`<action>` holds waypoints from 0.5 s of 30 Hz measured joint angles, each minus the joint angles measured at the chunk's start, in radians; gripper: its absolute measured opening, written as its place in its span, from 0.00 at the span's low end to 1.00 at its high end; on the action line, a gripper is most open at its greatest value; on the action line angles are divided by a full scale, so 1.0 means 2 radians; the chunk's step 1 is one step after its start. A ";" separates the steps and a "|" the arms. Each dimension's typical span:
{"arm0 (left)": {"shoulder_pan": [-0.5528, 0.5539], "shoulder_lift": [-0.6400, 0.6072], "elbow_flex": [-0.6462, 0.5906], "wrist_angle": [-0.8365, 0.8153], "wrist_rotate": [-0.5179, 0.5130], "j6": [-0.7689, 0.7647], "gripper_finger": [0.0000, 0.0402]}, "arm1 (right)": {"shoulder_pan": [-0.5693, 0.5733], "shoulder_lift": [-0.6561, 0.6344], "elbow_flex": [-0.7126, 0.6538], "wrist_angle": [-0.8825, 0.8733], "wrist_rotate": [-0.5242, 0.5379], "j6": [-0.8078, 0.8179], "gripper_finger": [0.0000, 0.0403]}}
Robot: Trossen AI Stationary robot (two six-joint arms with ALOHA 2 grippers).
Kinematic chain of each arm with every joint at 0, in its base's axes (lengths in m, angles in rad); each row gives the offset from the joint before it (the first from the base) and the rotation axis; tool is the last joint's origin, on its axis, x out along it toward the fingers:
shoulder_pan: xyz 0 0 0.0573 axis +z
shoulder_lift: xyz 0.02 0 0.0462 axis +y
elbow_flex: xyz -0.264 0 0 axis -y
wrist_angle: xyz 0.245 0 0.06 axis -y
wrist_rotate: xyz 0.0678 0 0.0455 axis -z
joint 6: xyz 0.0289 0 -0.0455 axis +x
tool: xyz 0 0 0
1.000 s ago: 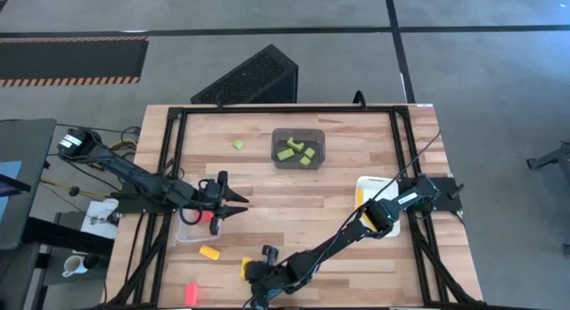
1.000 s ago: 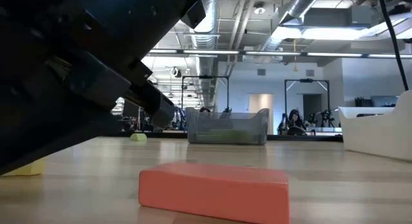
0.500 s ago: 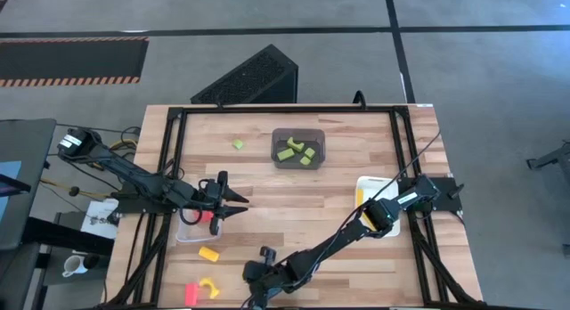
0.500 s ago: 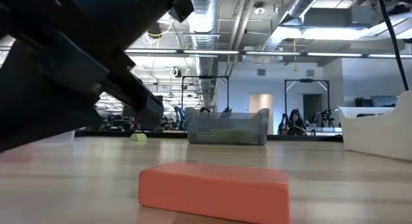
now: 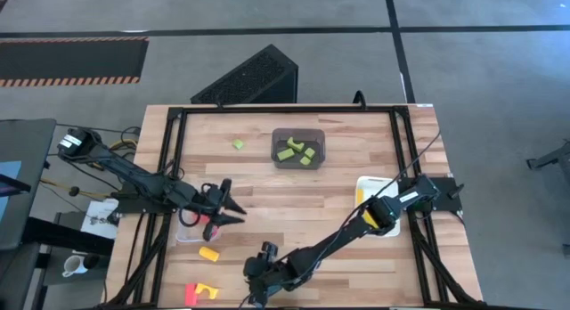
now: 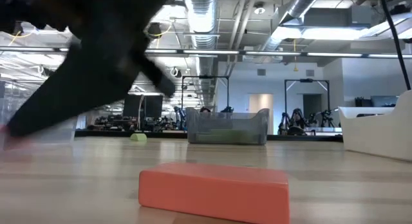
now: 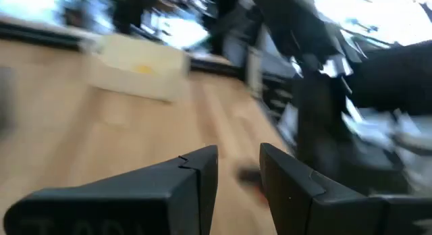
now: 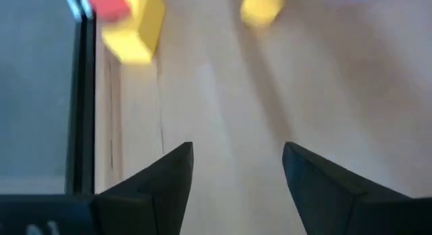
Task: Sort & place blocks by color
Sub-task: Put the yellow block into the white bin
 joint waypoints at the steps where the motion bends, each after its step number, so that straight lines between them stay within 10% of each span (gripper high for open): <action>1: -0.002 0.000 0.006 -0.017 0.023 -0.005 0.24 | 0.003 -0.009 0.000 -0.011 0.017 -0.001 0.63; 10: -0.113 0.009 0.155 -0.394 -0.009 -0.037 0.24 | 0.048 -0.089 0.001 -0.154 0.178 0.019 0.62; 15: -0.187 0.025 0.200 -0.448 -0.034 -0.082 0.24 | 0.062 -0.107 0.001 -0.196 0.211 0.041 0.62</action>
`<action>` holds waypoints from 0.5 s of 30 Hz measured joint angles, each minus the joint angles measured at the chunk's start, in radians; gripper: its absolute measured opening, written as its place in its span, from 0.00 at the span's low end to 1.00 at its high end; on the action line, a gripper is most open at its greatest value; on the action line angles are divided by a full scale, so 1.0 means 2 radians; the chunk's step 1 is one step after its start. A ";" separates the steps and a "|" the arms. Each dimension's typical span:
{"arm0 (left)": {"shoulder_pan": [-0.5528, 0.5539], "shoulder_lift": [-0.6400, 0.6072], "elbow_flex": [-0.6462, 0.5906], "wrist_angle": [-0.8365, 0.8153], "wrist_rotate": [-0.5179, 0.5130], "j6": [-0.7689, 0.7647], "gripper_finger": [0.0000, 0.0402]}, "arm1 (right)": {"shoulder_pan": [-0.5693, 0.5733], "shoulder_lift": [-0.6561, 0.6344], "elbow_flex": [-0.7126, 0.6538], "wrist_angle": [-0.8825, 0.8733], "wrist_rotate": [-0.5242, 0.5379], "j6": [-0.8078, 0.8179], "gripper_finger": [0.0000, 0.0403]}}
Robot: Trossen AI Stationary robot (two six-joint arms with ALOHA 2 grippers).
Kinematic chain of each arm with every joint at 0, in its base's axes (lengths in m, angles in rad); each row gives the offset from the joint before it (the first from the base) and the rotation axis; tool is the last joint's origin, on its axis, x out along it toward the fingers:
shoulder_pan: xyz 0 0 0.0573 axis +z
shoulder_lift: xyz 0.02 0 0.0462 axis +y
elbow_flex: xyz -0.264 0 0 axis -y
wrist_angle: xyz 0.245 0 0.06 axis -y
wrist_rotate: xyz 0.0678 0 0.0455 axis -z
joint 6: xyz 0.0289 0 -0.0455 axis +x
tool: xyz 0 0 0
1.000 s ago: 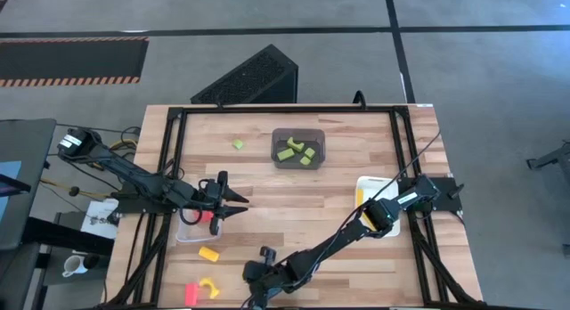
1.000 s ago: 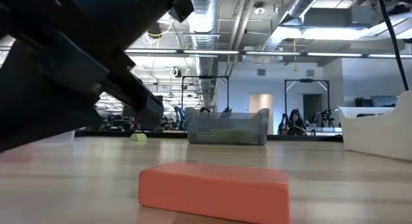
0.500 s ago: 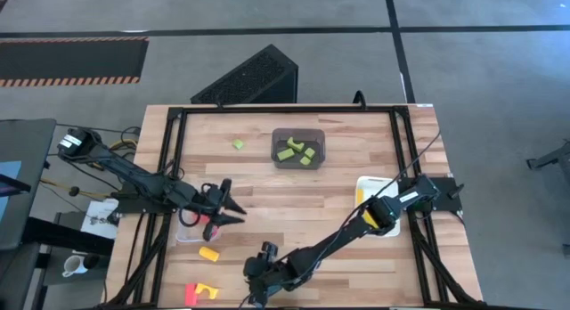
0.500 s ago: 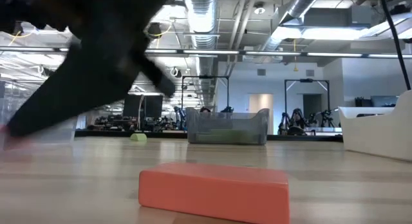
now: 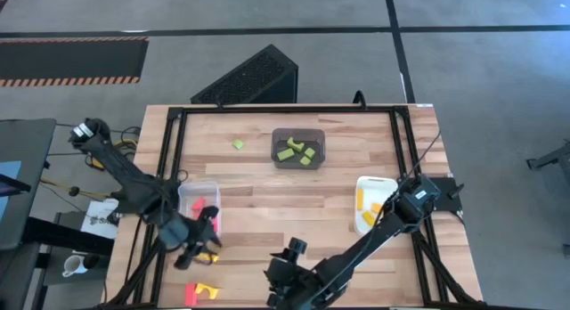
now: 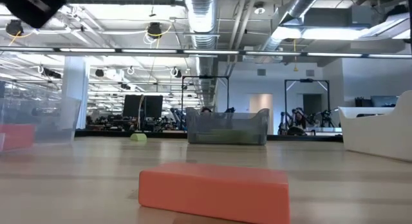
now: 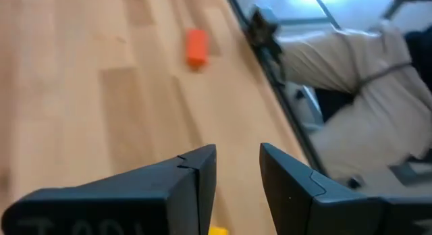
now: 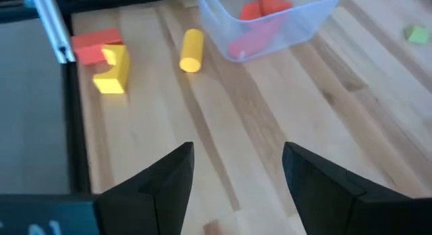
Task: Sort & place blocks by color
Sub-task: Put the yellow block into the white bin
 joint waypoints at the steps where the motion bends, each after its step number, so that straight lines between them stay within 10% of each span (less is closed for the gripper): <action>1: -0.013 0.006 0.001 0.001 0.000 -0.009 0.24 | 0.000 -0.001 0.000 0.003 -0.002 -0.002 0.62; 15: -0.087 0.138 0.017 0.040 0.051 -0.124 0.24 | -0.009 -0.003 -0.002 0.107 -0.076 -0.090 0.58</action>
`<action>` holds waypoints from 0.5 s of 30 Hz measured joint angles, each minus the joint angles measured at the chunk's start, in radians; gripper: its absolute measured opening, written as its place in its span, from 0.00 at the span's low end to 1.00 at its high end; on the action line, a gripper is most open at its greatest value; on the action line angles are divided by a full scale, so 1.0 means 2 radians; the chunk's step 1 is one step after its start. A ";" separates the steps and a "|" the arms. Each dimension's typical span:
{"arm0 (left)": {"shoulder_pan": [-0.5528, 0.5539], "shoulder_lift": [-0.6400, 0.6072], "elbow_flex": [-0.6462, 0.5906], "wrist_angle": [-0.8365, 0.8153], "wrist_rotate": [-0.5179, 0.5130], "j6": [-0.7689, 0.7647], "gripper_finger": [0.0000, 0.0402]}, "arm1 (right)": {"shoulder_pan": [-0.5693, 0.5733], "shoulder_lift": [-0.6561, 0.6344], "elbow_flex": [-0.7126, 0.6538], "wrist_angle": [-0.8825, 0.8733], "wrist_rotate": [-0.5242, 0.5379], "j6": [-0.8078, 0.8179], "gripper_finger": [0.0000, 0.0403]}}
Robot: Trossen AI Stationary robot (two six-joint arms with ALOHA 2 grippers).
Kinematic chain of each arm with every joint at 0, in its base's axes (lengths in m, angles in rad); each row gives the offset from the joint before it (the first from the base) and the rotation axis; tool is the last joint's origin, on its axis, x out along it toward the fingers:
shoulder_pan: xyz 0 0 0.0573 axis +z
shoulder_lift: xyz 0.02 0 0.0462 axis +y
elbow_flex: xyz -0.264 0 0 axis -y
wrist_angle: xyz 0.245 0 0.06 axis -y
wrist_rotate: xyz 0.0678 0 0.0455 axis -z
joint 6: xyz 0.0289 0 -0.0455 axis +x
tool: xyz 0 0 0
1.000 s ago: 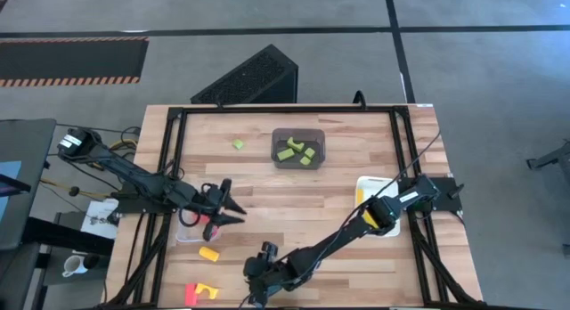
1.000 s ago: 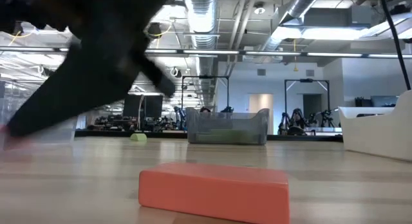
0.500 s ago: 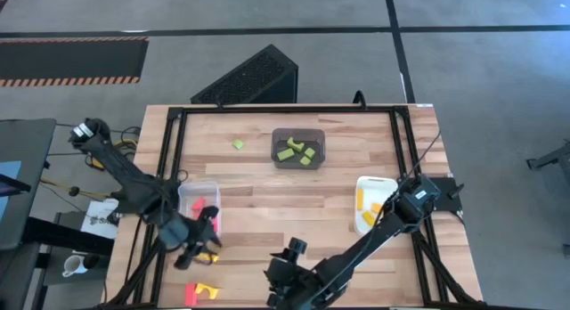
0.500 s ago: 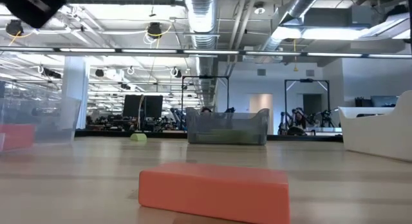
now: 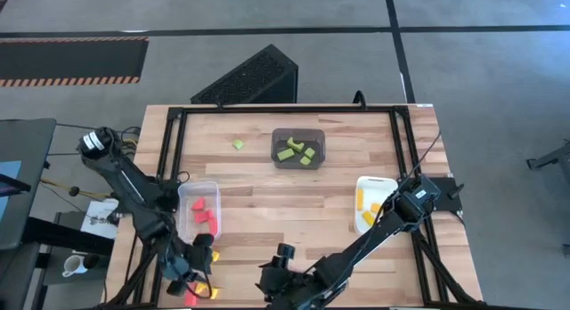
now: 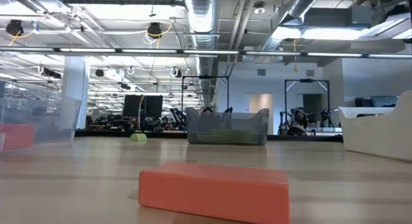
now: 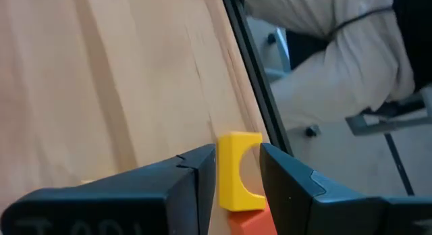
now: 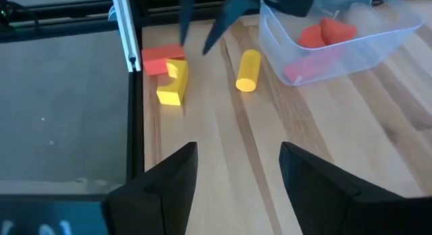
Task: Sort & place blocks by color
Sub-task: Put the yellow block into the white bin
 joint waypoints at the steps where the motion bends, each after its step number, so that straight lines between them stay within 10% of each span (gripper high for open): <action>1: -0.004 0.011 0.005 -0.002 0.003 -0.002 0.24 | -0.004 -0.001 -0.006 0.008 -0.008 0.000 0.57; 15: -0.022 0.130 0.069 -0.003 0.024 -0.004 0.25 | -0.015 -0.016 -0.082 0.090 -0.049 -0.012 0.50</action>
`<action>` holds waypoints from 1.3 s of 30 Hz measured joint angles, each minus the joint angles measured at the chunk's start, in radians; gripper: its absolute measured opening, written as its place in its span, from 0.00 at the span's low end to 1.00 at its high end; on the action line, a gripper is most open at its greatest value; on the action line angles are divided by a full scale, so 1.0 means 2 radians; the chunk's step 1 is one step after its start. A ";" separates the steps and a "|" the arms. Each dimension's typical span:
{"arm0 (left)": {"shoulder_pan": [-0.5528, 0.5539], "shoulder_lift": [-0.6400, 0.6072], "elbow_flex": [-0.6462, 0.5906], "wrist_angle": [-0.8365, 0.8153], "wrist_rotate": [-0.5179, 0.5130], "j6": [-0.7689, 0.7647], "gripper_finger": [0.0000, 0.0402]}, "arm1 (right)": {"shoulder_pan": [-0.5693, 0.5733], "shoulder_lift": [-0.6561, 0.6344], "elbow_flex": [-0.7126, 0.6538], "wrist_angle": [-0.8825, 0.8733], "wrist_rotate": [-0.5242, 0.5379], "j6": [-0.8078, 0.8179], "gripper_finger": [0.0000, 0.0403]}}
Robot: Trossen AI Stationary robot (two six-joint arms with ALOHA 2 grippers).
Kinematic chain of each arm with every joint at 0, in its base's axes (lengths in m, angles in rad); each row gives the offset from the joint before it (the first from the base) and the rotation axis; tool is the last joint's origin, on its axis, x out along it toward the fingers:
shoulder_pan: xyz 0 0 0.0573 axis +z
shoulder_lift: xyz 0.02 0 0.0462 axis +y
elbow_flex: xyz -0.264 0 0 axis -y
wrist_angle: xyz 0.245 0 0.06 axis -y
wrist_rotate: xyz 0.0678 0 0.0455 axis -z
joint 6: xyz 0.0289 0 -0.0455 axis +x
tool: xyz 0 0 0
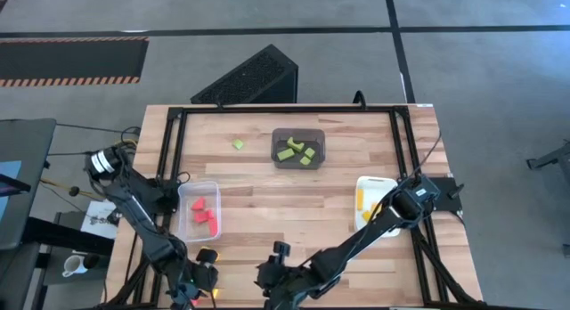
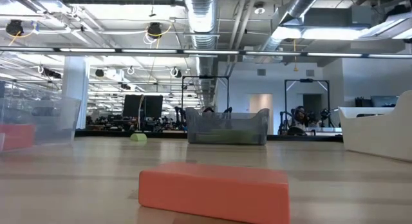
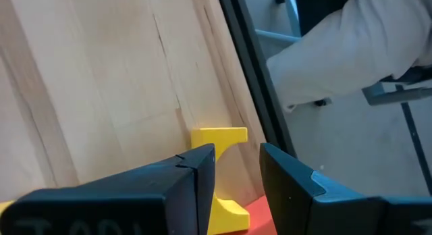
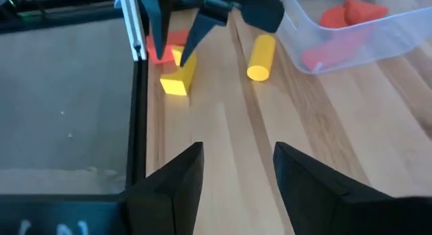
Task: Sort & place blocks by color
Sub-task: Put the yellow block into the white bin
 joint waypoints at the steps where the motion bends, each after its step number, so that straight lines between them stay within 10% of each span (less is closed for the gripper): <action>1: 0.000 0.002 0.000 0.000 0.000 0.000 0.25 | 0.000 -0.004 -0.007 0.007 0.000 0.000 0.50; 18: -0.003 0.003 0.000 -0.033 -0.011 -0.023 0.25 | 0.000 -0.193 -0.375 0.381 0.009 0.007 0.50; 39: -0.001 0.011 0.000 -0.035 -0.002 -0.042 0.54 | 0.003 -0.188 -0.382 0.403 0.007 0.008 0.50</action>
